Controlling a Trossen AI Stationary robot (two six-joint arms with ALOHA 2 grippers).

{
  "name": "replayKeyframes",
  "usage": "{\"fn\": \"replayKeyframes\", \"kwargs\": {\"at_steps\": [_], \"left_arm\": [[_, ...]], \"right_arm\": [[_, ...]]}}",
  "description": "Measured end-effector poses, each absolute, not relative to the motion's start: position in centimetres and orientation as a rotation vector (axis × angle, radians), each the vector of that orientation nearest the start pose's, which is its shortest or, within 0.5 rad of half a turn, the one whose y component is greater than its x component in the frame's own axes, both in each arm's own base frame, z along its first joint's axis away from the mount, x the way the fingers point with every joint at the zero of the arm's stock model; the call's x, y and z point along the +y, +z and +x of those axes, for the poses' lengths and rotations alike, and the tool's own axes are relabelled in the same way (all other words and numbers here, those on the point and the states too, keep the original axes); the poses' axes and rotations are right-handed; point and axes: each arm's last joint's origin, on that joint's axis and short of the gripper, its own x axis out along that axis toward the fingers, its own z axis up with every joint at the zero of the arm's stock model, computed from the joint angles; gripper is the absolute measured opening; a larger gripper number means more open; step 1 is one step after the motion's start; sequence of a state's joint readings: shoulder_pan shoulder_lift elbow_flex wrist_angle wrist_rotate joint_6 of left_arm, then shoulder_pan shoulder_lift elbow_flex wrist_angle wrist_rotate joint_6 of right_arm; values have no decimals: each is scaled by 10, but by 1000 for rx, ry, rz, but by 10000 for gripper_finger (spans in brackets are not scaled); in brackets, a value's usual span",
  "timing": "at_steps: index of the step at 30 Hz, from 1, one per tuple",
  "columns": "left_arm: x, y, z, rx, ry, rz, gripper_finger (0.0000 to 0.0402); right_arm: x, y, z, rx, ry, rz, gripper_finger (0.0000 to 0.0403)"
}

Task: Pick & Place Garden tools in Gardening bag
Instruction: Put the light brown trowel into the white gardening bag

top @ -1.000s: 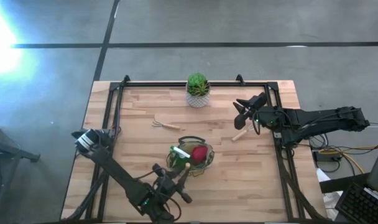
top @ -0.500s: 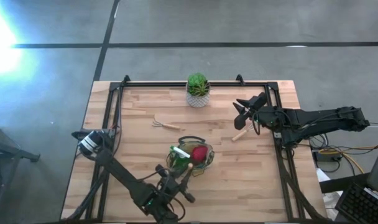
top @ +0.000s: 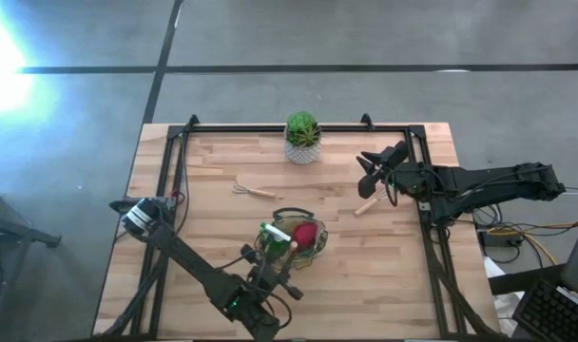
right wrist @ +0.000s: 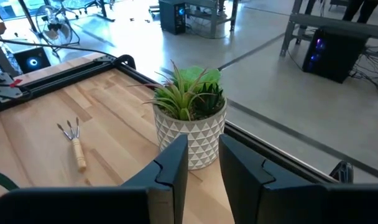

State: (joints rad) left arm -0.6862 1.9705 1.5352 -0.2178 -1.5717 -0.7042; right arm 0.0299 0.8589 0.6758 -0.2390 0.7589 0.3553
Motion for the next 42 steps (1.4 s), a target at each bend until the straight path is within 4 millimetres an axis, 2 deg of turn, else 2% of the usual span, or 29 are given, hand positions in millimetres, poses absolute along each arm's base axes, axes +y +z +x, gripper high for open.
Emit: {"fn": "replayKeyframes", "kwargs": {"at_steps": [9,19,29,42], "left_arm": [[-233,251,351,-36,915,-73,63],[-231,250,348,-36,914,-75,63],[-218,225,344,-36,934,-74,63],[-226,224,338,-39,908,-85,63]], "right_arm": [[-15,281,181,273,-775,154,97],[-15,278,179,311,-779,137,103],[-15,278,179,311,-779,138,87],[-15,278,179,311,-779,138,102]]}}
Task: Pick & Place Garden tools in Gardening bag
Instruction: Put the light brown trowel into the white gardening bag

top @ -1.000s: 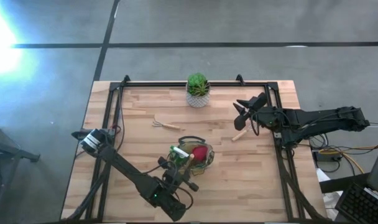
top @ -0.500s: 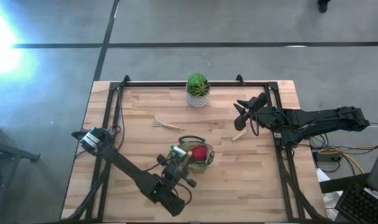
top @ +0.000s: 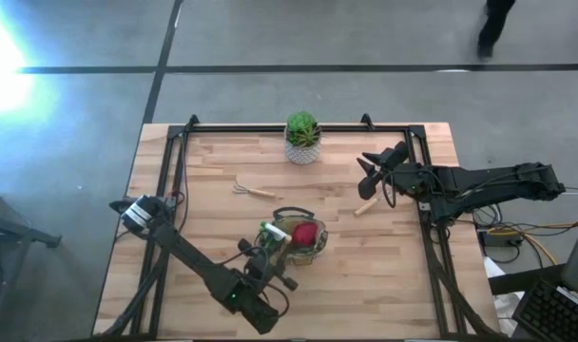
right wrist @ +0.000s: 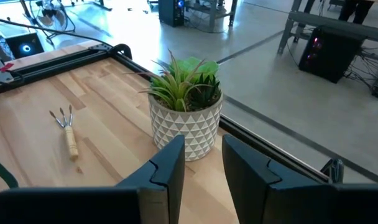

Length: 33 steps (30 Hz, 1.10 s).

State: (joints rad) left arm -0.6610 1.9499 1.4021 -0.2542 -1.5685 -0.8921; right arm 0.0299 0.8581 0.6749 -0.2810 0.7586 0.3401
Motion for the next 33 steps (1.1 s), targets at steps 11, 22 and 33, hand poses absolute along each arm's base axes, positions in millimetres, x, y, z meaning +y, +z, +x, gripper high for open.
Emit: {"fn": "replayKeyframes", "kwargs": {"at_steps": [11,22,33], "left_arm": [[-225,213,332,-15,904,-29,63],[-222,197,326,9,901,22,63],[-227,176,332,49,903,112,63]], "right_arm": [[-14,278,179,314,-776,137,94],[-15,278,179,312,-776,138,91],[-14,278,179,311,-776,138,101]]}}
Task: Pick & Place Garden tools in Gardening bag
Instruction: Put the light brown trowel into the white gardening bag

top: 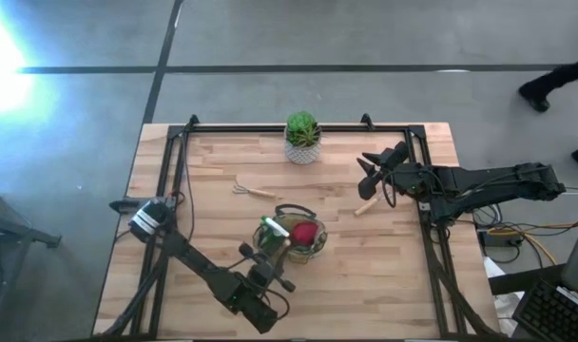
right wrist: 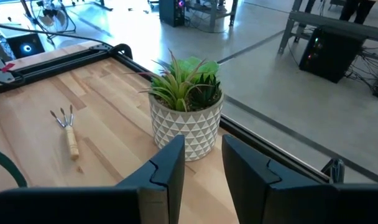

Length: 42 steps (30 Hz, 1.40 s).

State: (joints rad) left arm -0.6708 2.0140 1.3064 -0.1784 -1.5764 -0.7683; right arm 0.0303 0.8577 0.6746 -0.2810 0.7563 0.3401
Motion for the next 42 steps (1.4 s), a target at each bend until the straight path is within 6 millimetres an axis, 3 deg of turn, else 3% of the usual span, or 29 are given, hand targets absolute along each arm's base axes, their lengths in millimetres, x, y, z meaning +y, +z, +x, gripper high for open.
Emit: {"fn": "replayKeyframes", "kwargs": {"at_steps": [4,21,42], "left_arm": [[-231,166,338,71,900,154,63],[-238,170,345,165,852,269,64],[-239,175,345,226,749,213,129]], "right_arm": [[-14,278,179,311,-776,138,93],[-14,277,179,319,-777,134,99],[-14,277,179,319,-776,135,82]]}}
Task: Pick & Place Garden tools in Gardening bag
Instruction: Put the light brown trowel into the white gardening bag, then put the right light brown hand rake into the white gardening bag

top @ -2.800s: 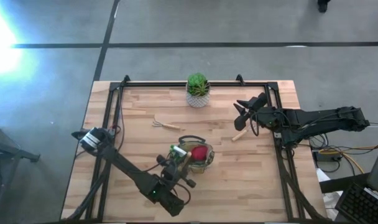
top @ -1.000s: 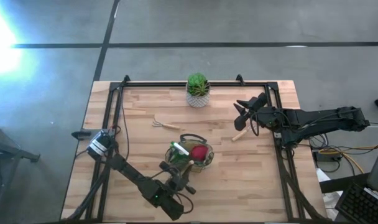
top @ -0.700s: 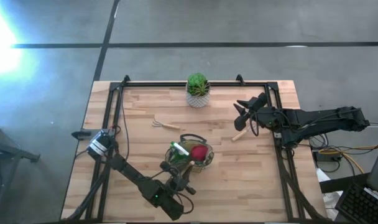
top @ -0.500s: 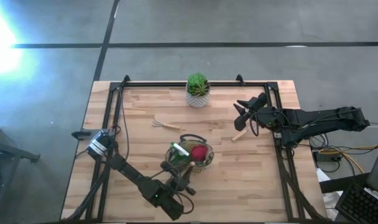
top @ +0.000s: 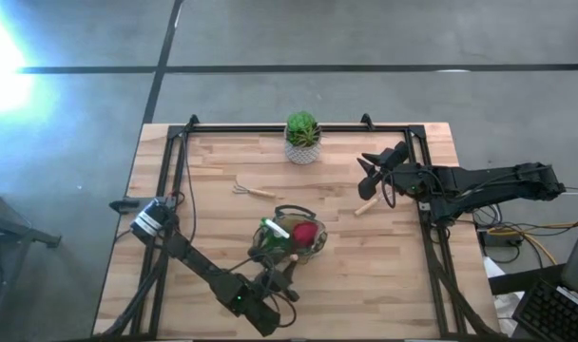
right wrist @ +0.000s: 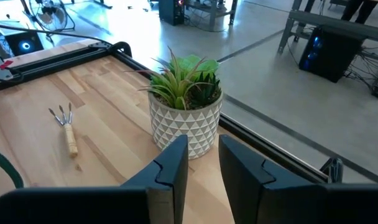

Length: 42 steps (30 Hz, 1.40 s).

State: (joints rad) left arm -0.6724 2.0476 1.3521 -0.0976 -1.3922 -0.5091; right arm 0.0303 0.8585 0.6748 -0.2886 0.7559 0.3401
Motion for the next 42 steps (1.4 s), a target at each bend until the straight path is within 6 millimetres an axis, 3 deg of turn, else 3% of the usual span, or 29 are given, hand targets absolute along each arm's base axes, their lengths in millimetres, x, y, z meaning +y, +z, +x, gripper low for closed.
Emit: {"fn": "replayKeyframes", "kwargs": {"at_steps": [9,18,24,30,36,42], "left_arm": [[-240,187,343,278,666,204,174],[-238,217,326,316,586,167,177],[-236,235,312,422,440,64,177],[-229,253,278,449,487,21,177],[-220,255,233,343,546,-26,177],[-183,240,189,315,549,-188,177]], "right_arm": [[-14,277,179,319,-776,135,98],[-14,277,179,321,-771,136,99],[-14,277,179,321,-769,137,88],[-12,276,180,342,-691,158,82],[-11,275,180,366,-652,165,87],[-10,274,181,378,-612,175,97]]}}
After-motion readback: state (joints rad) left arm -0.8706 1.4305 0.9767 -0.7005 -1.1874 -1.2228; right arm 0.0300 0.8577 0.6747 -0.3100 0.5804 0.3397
